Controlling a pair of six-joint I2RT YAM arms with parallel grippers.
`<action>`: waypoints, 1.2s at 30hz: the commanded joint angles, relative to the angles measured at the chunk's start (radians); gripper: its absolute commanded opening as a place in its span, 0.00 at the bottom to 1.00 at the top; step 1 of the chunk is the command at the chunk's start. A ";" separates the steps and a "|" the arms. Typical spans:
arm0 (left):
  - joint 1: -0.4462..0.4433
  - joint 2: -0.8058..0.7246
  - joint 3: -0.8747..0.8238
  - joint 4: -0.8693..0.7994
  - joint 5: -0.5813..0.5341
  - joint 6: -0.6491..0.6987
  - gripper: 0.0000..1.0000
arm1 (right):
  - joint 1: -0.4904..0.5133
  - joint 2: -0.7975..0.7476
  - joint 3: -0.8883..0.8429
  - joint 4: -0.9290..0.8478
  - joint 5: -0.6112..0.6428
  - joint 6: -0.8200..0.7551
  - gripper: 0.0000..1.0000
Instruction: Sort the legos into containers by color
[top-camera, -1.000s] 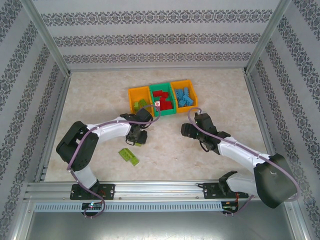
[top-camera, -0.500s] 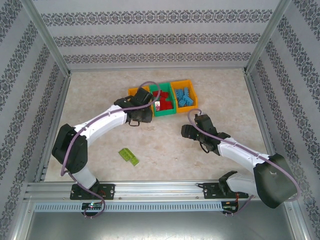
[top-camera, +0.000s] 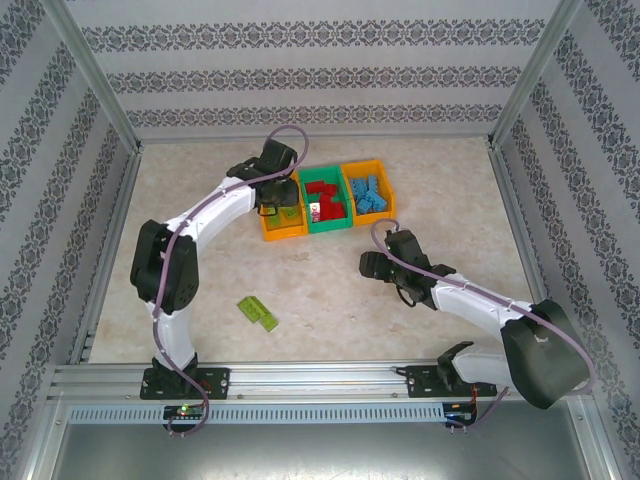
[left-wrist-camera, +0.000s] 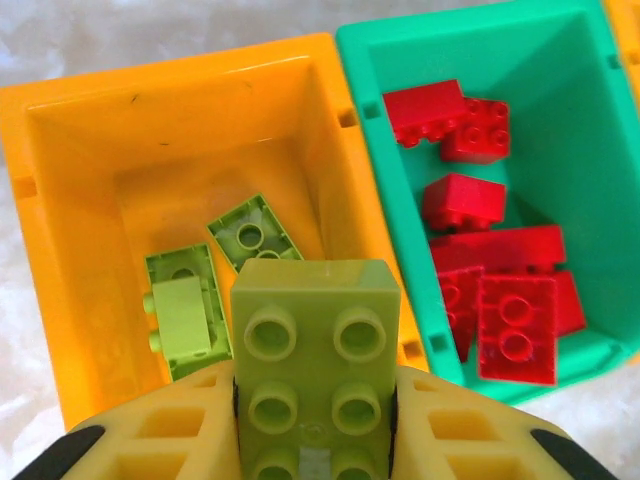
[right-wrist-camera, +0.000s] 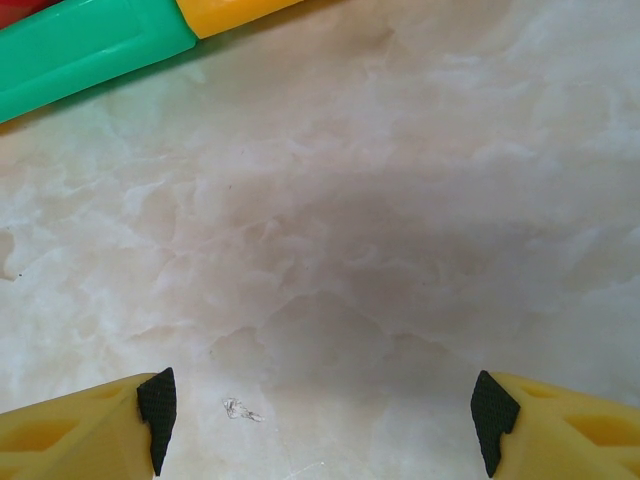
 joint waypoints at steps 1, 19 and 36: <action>0.020 0.036 0.070 0.020 0.019 -0.024 0.33 | 0.012 0.008 0.005 0.012 -0.006 0.008 0.81; 0.013 -0.247 -0.197 0.110 -0.056 0.001 0.99 | 0.319 0.087 0.142 0.021 0.042 -0.280 0.80; 0.206 -0.486 -0.650 0.155 0.013 -0.041 0.99 | 0.691 0.578 0.571 -0.032 0.018 -0.363 0.77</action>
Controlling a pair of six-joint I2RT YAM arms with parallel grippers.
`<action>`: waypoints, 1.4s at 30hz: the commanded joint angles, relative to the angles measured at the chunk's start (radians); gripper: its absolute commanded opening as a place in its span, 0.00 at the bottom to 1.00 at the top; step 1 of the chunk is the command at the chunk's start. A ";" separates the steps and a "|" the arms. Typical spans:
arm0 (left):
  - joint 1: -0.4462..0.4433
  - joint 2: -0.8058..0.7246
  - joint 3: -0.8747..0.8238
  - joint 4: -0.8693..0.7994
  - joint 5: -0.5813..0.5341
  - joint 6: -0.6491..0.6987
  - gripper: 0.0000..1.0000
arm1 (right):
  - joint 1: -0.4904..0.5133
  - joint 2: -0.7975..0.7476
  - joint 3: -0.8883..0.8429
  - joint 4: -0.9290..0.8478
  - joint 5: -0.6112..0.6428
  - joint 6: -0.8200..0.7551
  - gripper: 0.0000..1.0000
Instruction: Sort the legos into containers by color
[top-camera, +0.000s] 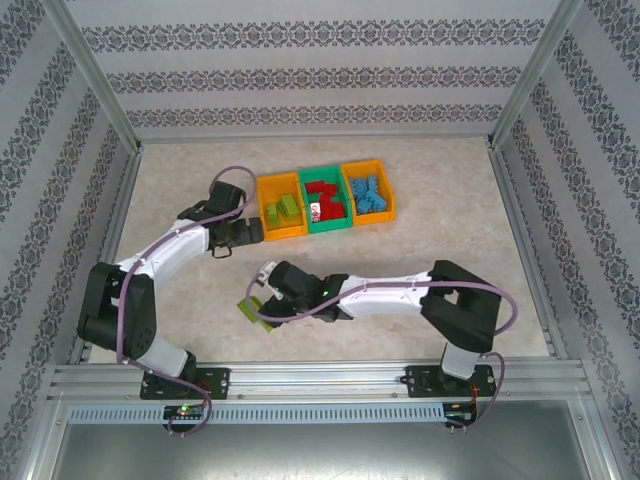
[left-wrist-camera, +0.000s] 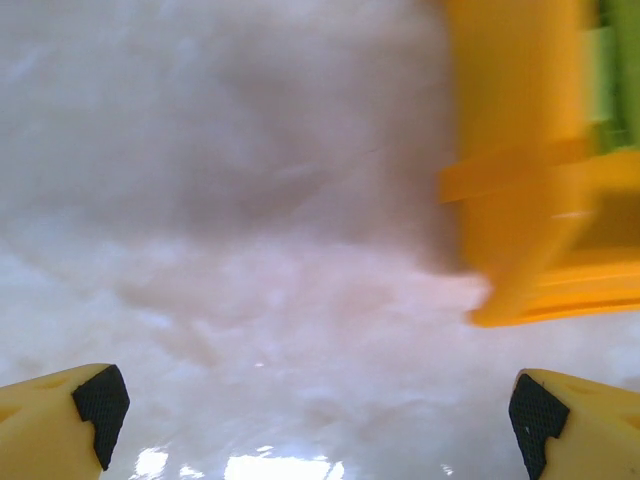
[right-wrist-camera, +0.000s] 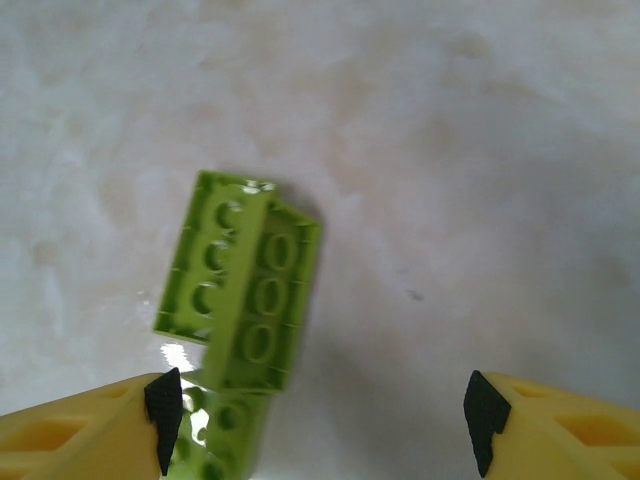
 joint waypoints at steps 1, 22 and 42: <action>0.030 -0.079 -0.036 0.054 0.033 -0.018 0.99 | 0.026 0.057 0.063 -0.039 0.031 -0.018 0.77; 0.090 -0.190 -0.159 0.081 0.048 -0.016 0.99 | 0.051 0.179 0.161 -0.102 0.155 0.003 0.57; 0.097 -0.185 -0.180 0.088 0.060 -0.021 0.99 | -0.013 0.144 0.094 0.005 0.023 0.077 0.26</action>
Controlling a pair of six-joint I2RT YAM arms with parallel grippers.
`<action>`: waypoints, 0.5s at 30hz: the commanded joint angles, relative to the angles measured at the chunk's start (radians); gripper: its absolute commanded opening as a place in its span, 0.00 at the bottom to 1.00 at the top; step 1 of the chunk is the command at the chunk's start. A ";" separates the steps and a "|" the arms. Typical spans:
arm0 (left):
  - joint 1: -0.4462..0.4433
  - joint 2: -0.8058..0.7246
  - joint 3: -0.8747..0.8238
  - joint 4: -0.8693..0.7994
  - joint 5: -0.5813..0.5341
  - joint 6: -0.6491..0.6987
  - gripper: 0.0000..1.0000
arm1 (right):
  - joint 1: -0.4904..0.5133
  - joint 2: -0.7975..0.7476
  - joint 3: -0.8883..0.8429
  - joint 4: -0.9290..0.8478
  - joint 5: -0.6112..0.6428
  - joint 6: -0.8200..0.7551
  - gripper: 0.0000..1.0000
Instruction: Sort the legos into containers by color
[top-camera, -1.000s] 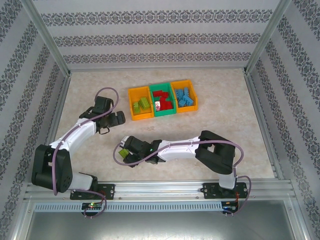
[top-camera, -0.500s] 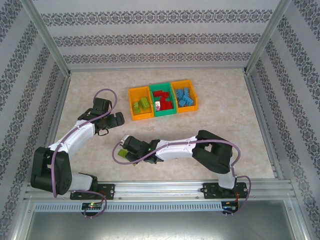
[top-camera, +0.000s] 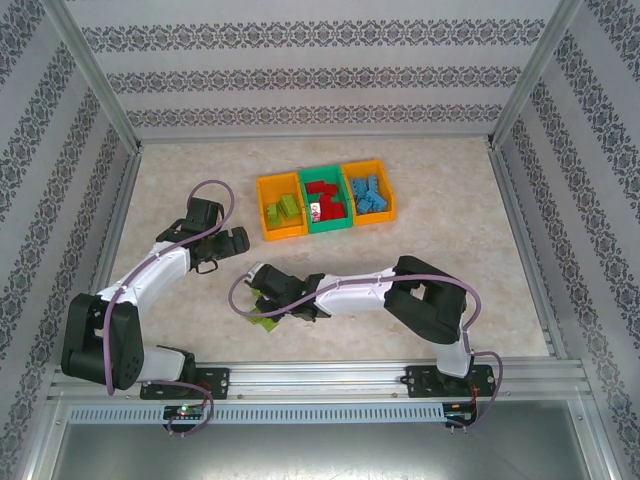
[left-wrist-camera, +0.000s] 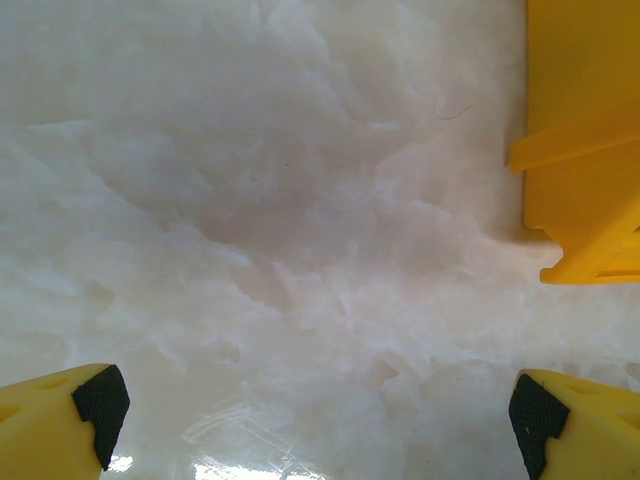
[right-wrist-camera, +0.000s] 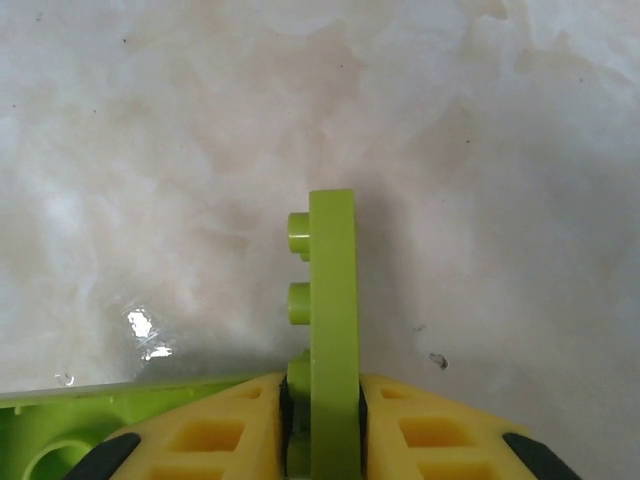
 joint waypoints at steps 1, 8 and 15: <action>0.018 -0.021 -0.010 0.021 0.002 -0.005 0.99 | -0.015 -0.026 -0.026 0.026 -0.019 0.026 0.26; 0.018 -0.018 -0.019 0.024 0.003 -0.005 0.99 | -0.048 -0.045 -0.066 0.049 0.000 0.086 0.21; 0.019 -0.014 -0.024 0.025 0.005 -0.004 0.99 | -0.070 -0.065 -0.086 0.052 0.049 0.129 0.21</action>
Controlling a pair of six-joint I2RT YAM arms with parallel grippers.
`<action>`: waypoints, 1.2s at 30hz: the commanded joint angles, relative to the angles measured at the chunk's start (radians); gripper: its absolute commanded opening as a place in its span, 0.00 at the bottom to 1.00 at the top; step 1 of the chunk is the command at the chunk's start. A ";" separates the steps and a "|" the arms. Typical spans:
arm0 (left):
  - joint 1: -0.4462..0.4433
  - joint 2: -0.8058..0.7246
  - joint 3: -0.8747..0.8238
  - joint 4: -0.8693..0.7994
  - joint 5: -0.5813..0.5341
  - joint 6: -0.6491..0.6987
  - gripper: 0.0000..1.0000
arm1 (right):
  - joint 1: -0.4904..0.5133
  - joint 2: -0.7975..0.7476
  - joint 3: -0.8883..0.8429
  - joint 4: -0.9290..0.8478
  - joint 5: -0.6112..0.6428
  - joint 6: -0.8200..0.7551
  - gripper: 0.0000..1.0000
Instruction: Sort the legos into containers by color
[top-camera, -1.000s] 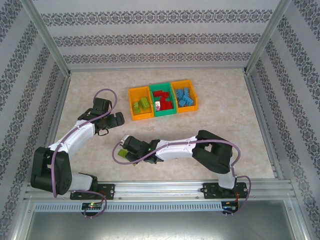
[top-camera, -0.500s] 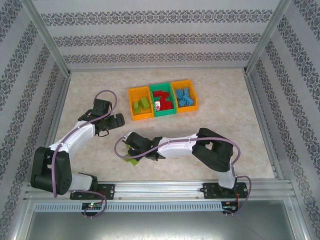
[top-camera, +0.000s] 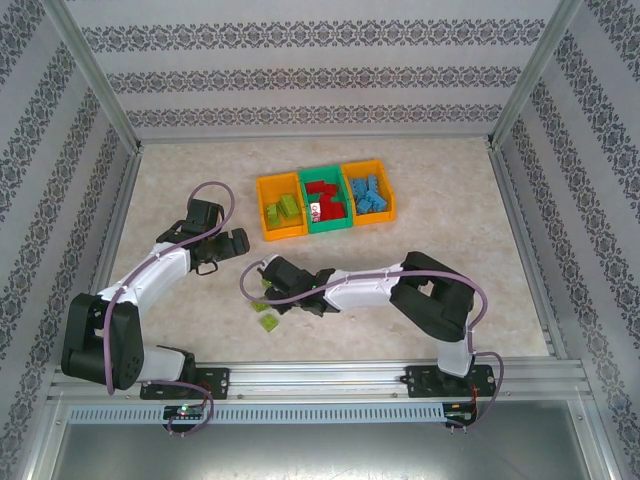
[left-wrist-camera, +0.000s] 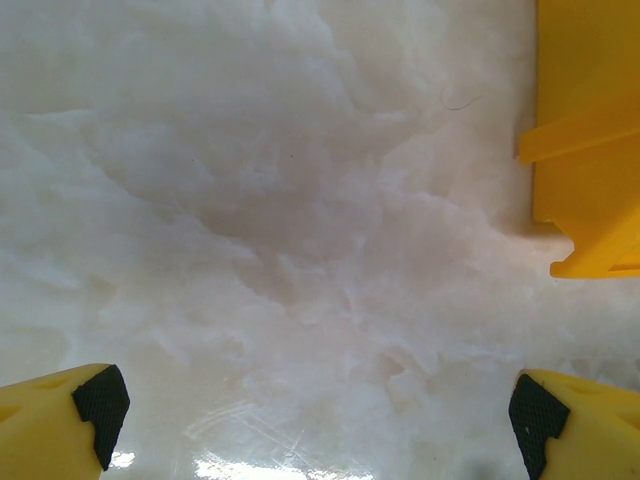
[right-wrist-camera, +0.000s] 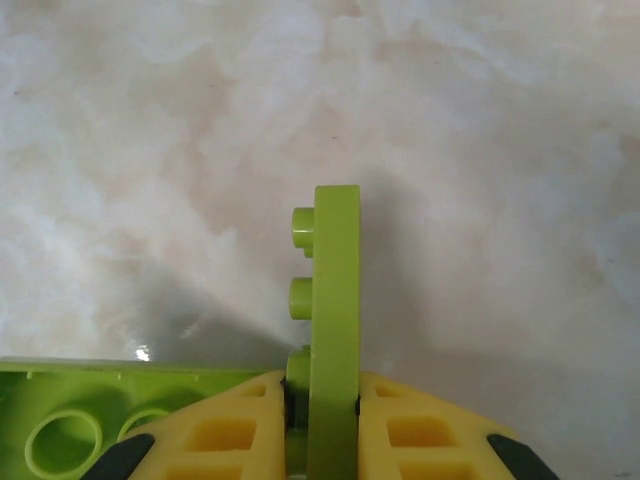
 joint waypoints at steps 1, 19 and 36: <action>0.019 -0.013 -0.013 0.023 0.005 -0.005 0.99 | -0.006 -0.027 -0.015 -0.006 0.036 0.032 0.25; 0.019 0.002 -0.019 0.026 0.020 -0.004 0.99 | -0.009 -0.062 -0.042 0.044 0.029 0.059 0.41; 0.019 0.008 -0.020 0.026 0.025 -0.004 0.99 | -0.025 -0.022 -0.009 0.025 0.016 0.058 0.41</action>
